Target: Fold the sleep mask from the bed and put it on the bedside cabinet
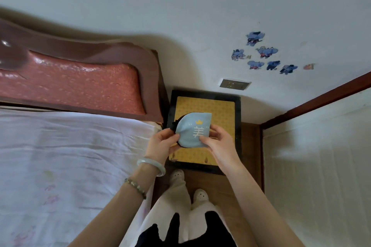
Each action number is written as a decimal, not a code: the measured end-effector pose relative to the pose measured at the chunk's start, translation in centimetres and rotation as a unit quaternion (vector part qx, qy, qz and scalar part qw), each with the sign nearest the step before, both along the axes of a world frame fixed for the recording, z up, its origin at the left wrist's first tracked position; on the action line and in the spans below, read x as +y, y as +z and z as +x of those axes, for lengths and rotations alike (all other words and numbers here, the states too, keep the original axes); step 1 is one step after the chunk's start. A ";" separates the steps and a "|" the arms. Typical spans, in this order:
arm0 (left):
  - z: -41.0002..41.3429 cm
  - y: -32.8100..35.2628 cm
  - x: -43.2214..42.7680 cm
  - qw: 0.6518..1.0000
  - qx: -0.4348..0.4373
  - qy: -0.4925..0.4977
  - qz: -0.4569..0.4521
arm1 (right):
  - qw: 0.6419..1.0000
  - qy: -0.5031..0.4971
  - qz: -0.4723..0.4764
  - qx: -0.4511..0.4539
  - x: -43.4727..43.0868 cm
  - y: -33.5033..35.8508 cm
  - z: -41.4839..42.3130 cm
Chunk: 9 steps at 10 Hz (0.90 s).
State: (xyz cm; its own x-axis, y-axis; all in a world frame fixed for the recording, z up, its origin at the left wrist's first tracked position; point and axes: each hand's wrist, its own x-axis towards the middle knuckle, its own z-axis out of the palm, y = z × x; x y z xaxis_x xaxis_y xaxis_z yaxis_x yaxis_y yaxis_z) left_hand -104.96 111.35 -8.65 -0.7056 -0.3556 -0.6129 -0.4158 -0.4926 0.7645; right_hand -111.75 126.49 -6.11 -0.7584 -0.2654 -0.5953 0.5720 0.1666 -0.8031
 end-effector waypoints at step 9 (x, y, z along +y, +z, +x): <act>-17.5 -26.3 -5.7 0.920 -0.155 -0.034 -0.358 | 0.972 0.028 0.206 0.107 -8.5 -27.1 -16.1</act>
